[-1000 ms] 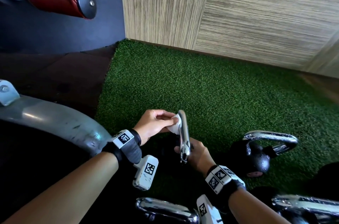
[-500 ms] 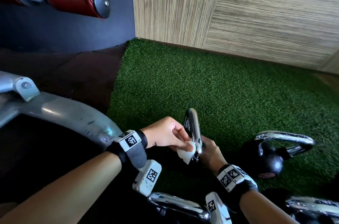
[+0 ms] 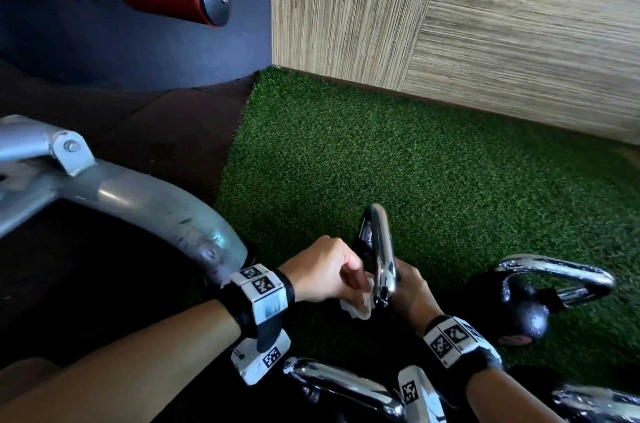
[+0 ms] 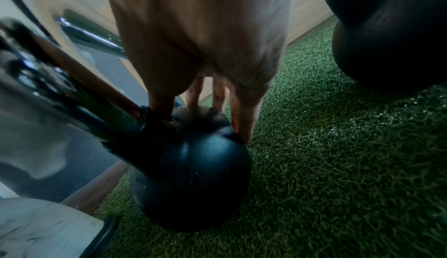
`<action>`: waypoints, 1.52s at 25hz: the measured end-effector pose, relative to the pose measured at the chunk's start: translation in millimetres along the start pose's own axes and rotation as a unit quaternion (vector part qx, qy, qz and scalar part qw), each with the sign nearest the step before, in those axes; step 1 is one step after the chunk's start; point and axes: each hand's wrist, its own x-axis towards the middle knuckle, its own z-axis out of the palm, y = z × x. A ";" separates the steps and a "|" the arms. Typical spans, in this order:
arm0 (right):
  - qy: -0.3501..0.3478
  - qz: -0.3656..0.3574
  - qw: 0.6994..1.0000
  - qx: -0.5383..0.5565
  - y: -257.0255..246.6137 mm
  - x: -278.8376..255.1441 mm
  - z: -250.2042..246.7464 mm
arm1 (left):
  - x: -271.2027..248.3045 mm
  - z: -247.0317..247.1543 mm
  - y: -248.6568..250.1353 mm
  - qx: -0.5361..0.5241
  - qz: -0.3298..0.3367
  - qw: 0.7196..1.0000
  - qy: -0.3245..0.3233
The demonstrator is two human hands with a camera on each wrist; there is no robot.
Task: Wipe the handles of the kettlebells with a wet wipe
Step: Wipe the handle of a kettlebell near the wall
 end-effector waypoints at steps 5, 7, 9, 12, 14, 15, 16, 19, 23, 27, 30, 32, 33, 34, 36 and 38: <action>-0.010 -0.007 1.000 -0.002 5.6 1.1 0.6 | 3.7 2.9 -13.7 0.036 -0.002 0.999 0.011; -0.032 -0.009 0.999 0.015 0.3 -0.4 -4.9 | 4.9 -6.1 -18.4 0.005 -0.021 1.000 0.014; 0.008 -0.006 0.999 0.040 -12.4 -2.3 -15.6 | 6.8 -20.9 -22.6 -0.052 -0.052 0.995 0.065; 0.100 -0.067 0.992 0.023 -48.1 -9.0 -39.1 | 8.6 -43.7 -13.9 -0.223 -0.091 0.955 0.174; 0.044 -0.149 0.987 0.048 -81.9 -21.8 -48.3 | 10.8 -52.1 0.9 -0.362 -0.092 0.904 0.209; 0.013 -0.175 0.982 0.063 -95.6 -27.0 -48.8 | 11.5 -54.5 8.2 -0.399 -0.088 0.889 0.208; 0.001 -0.188 0.979 0.074 -106.6 -29.9 -47.6 | 12.1 -55.4 15.3 -0.415 -0.081 0.885 0.194; 0.027 -0.199 0.977 0.072 -116.6 -28.2 -41.5 | 14.2 -49.7 29.3 -0.408 -0.066 0.899 0.145; 0.031 -0.184 0.977 0.104 -110.9 -28.0 -45.8 | 16.1 -38.8 31.8 -0.400 -0.084 0.907 0.100; 0.038 -0.154 0.980 0.121 -104.6 -28.4 -50.2 | 17.2 -44.3 34.5 -0.369 -0.126 0.921 0.029; 0.060 -0.117 0.972 0.193 -98.0 -29.0 -53.8 | 26.2 -43.4 14.4 -0.254 -0.176 0.948 0.080; 0.087 -0.093 0.964 0.235 -88.1 -27.5 -59.9 | 29.3 -38.0 -12.2 -0.056 -0.182 0.980 0.049; 0.094 -0.086 0.960 0.248 -82.1 -26.5 -63.2 | 32.5 -30.3 -27.7 0.056 -0.182 0.982 -0.016; 0.097 -0.079 0.958 0.257 -76.9 -26.5 -66.7 | 35.2 -21.1 -37.2 0.140 -0.172 0.972 -0.073; 0.103 -0.061 0.959 0.258 -67.9 -25.4 -71.2 | 42.7 -1.4 -46.3 0.202 -0.135 0.962 -0.122; 0.107 -0.054 0.960 0.255 -61.2 -27.0 -75.2 | 50.2 21.0 -50.7 0.262 -0.088 0.951 -0.142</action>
